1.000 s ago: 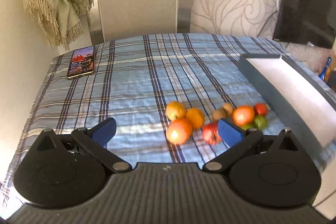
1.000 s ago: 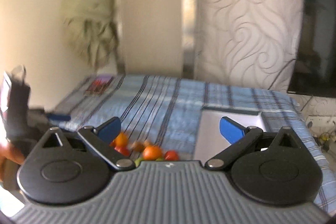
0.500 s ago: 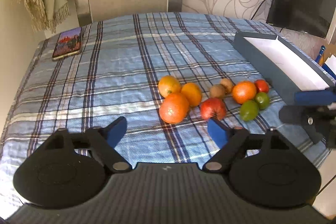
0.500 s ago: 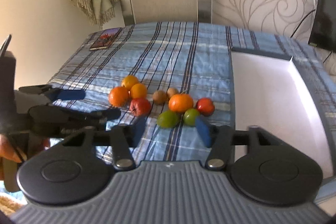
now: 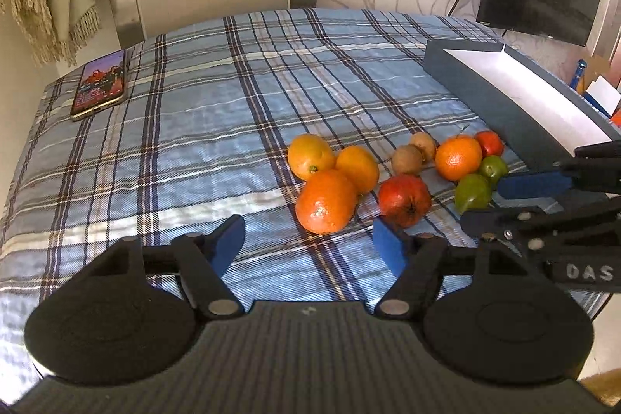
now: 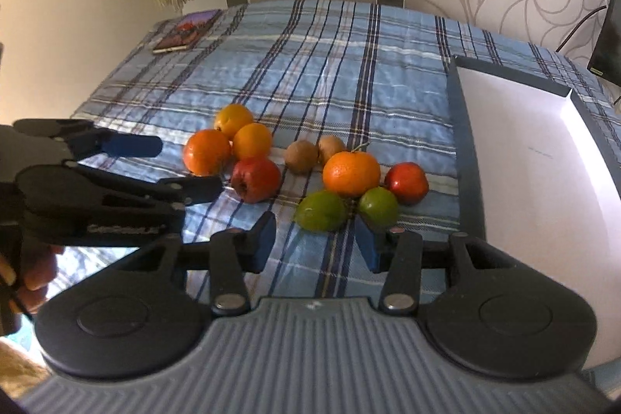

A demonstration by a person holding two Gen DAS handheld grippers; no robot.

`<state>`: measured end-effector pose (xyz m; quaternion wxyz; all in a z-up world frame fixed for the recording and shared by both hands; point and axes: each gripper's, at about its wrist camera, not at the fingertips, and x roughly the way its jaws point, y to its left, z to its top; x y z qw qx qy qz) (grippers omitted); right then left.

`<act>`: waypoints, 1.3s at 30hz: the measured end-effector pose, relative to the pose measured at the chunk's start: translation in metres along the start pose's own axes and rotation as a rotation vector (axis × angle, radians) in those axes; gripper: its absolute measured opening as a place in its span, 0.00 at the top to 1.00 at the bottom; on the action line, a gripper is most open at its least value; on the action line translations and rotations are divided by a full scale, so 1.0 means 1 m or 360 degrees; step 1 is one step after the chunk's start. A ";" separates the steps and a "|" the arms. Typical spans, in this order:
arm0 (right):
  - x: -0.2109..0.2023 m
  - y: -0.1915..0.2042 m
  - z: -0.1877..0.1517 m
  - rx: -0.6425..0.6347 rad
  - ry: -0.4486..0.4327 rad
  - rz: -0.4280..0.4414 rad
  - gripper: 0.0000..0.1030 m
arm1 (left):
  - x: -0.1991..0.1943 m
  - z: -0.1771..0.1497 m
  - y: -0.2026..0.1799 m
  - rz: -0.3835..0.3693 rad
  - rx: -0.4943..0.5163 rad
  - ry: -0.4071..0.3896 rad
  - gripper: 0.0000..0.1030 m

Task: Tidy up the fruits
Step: 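Grasp the large orange with the left gripper while the right gripper grasps a green lime, then lift the orange with the left gripper while the right gripper lifts the lime over the tray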

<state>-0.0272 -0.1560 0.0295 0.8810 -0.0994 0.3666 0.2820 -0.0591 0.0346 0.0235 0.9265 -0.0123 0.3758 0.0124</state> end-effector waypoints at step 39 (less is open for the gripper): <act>-0.046 -0.015 0.007 -0.0060 -0.0114 0.0123 0.69 | -0.012 0.007 -0.001 0.0096 -0.0179 -0.0015 0.62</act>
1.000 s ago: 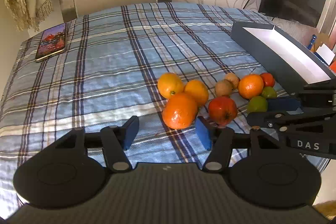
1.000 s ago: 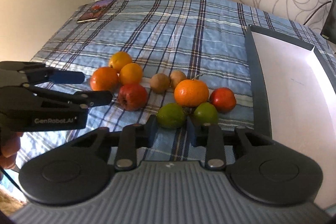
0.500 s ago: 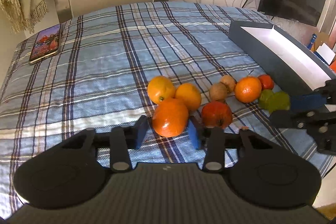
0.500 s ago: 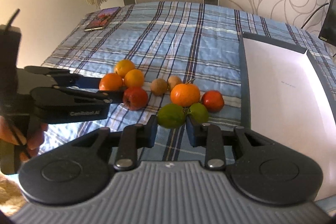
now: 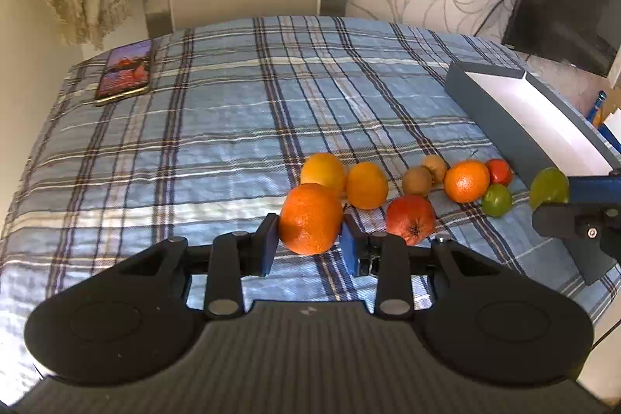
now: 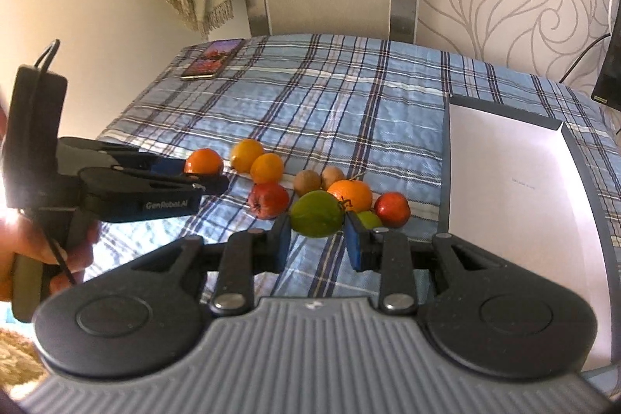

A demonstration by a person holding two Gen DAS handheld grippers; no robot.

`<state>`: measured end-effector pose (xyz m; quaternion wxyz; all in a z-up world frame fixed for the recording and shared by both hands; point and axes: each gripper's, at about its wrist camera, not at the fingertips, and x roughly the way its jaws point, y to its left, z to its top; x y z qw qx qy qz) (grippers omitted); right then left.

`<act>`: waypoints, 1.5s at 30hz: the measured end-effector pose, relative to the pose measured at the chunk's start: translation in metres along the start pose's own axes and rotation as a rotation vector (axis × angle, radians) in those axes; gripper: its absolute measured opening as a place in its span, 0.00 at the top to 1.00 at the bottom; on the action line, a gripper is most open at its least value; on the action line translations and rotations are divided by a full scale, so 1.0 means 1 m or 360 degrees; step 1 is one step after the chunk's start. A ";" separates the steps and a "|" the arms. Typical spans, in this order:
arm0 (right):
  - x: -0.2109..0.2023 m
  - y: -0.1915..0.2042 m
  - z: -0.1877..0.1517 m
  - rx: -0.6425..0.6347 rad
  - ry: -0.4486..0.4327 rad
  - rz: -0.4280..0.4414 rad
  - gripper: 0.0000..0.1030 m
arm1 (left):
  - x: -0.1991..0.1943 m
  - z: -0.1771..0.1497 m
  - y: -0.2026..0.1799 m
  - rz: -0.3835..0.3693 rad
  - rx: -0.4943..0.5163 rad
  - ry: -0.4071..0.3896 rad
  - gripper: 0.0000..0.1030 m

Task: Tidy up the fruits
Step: 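Lift the orange with the left gripper while the right gripper lifts the lime over the tray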

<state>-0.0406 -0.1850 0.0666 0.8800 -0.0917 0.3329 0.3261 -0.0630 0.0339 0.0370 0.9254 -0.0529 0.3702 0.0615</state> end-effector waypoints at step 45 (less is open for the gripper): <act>-0.070 -0.051 -0.011 0.0170 -0.0206 -0.0135 0.69 | -0.019 0.068 -0.109 -0.0240 0.0241 -0.0144 0.62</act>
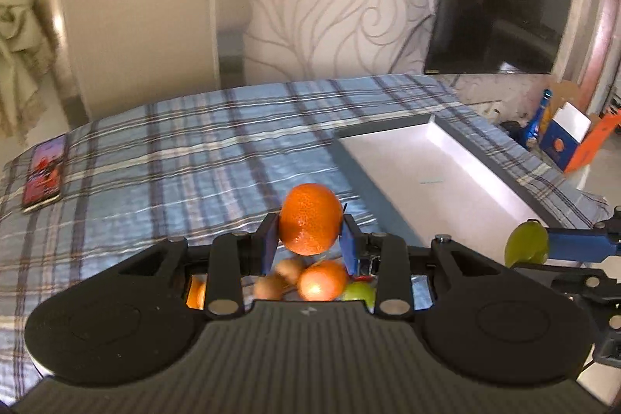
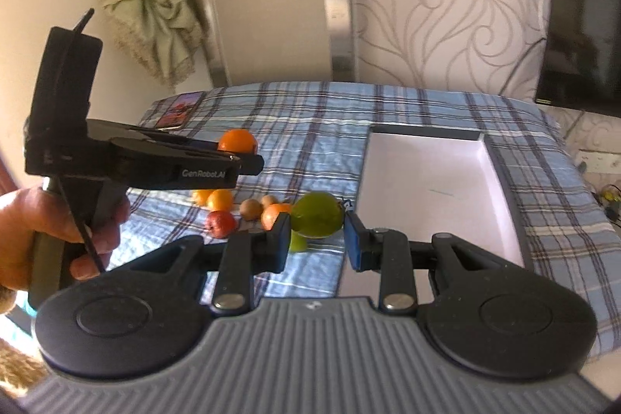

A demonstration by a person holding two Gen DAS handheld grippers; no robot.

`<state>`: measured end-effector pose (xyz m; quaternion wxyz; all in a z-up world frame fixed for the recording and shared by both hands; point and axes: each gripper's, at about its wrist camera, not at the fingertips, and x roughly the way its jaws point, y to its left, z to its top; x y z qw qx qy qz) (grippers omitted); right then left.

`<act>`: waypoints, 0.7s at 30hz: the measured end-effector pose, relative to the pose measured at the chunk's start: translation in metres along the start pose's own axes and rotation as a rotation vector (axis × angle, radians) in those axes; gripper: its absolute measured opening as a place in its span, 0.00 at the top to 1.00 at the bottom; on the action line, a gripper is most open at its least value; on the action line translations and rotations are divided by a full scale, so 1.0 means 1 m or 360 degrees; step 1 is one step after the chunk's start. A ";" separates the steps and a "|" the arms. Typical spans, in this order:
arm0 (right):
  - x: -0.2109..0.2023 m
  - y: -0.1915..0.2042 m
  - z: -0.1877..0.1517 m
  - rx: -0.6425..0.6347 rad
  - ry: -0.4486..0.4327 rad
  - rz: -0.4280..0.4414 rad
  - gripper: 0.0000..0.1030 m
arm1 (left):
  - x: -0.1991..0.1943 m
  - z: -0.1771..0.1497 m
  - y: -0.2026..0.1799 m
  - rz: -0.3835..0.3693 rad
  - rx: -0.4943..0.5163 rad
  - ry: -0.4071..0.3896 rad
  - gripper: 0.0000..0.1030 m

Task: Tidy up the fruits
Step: 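Lift the orange with the left gripper while the right gripper lifts the lime over the tray, then open the left gripper to drop the orange into the tray while the right gripper releases the lime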

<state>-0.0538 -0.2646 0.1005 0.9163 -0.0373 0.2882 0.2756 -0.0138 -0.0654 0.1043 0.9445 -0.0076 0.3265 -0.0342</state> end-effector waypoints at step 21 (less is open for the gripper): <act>-0.024 -0.044 -0.018 0.0176 0.0009 -0.0300 0.69 | 0.092 0.024 -0.090 -0.0256 0.0145 0.0108 0.62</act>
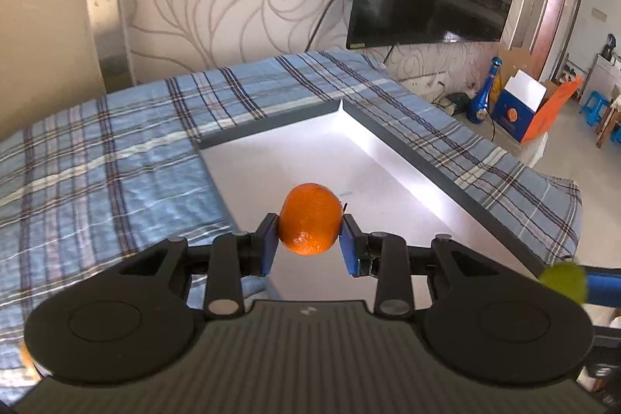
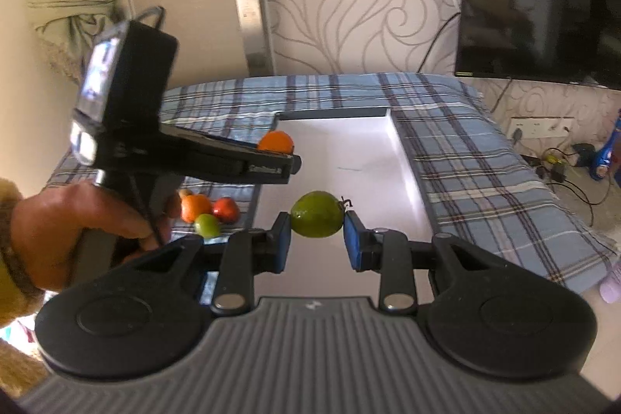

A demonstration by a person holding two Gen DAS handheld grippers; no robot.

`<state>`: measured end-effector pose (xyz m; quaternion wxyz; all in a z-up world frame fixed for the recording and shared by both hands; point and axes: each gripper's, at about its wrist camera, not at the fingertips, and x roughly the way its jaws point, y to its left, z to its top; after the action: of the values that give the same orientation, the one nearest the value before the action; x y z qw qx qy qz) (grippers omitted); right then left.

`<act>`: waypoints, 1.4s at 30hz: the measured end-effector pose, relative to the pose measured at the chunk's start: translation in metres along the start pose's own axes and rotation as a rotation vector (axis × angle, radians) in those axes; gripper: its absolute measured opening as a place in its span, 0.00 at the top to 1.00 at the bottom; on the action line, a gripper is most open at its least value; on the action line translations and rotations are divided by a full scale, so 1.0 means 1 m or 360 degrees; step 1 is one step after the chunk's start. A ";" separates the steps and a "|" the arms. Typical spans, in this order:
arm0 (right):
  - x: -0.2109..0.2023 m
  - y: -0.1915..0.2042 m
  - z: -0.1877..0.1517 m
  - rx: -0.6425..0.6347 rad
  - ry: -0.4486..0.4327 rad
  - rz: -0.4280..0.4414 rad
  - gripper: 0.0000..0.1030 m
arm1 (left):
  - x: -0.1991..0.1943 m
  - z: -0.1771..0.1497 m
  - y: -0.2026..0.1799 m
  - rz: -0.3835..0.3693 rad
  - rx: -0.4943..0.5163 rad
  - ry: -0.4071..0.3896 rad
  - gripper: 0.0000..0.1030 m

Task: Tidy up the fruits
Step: 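Open the left gripper to drop the orange into the tray while the right gripper releases the lime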

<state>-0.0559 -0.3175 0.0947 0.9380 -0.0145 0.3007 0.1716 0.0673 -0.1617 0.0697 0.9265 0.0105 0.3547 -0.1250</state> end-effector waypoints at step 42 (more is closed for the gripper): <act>0.077 -0.021 -0.004 0.0074 0.0213 -0.0004 0.68 | -0.087 -0.047 0.041 0.0312 -0.0133 -0.0062 0.30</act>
<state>0.0073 -0.3134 0.0456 0.9161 -0.0045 0.3668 0.1620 -0.0160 -0.0973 0.0890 0.9406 0.0041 0.3389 -0.0191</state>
